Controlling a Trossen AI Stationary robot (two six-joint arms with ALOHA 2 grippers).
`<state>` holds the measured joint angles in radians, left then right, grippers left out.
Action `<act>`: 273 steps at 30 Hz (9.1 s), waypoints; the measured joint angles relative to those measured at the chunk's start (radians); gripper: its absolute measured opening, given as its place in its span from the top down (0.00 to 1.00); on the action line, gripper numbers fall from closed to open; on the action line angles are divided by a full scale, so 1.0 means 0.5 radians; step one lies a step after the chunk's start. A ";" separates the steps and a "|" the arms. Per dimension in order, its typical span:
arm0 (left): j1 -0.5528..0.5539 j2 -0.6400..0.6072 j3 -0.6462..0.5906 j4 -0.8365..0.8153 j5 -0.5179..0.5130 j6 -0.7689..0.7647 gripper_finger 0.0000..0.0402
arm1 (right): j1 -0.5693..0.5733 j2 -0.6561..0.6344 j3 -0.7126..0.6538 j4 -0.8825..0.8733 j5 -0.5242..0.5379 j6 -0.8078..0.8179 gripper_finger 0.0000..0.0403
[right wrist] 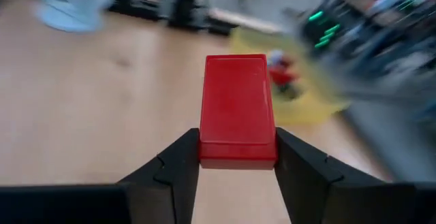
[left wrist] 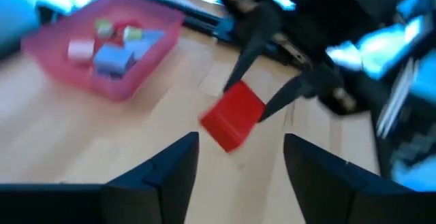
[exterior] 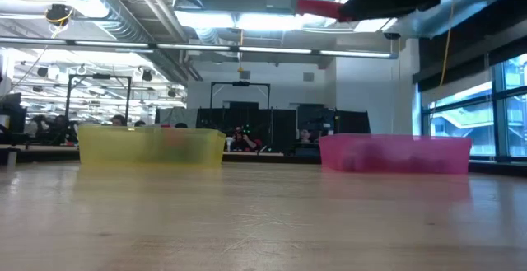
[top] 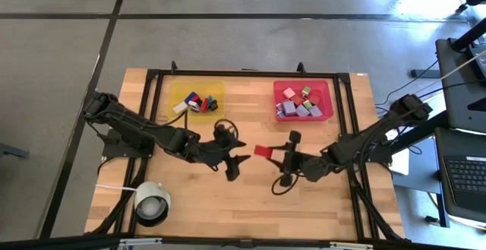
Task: Pick & Place Office items
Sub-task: Put the red digital clock into the yellow bin
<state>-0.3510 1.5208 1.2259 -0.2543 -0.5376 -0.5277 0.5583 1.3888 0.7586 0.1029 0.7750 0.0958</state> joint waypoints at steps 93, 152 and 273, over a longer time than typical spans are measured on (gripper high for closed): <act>0.262 0.188 0.000 0.499 0.351 -0.387 0.86 | -0.038 -0.222 0.002 0.187 0.014 -0.447 0.23; 0.112 0.280 0.001 -0.338 0.489 -0.338 0.52 | -0.157 0.980 0.006 0.376 -0.900 0.624 0.12; 1.438 0.270 -0.053 -0.993 0.310 -0.336 0.85 | -0.595 -0.664 0.002 -1.599 -0.310 0.191 0.09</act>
<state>0.3681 1.6558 1.1995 -0.7506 -0.3825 -0.6958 0.2606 1.0569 0.7593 -0.6968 0.6202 0.1913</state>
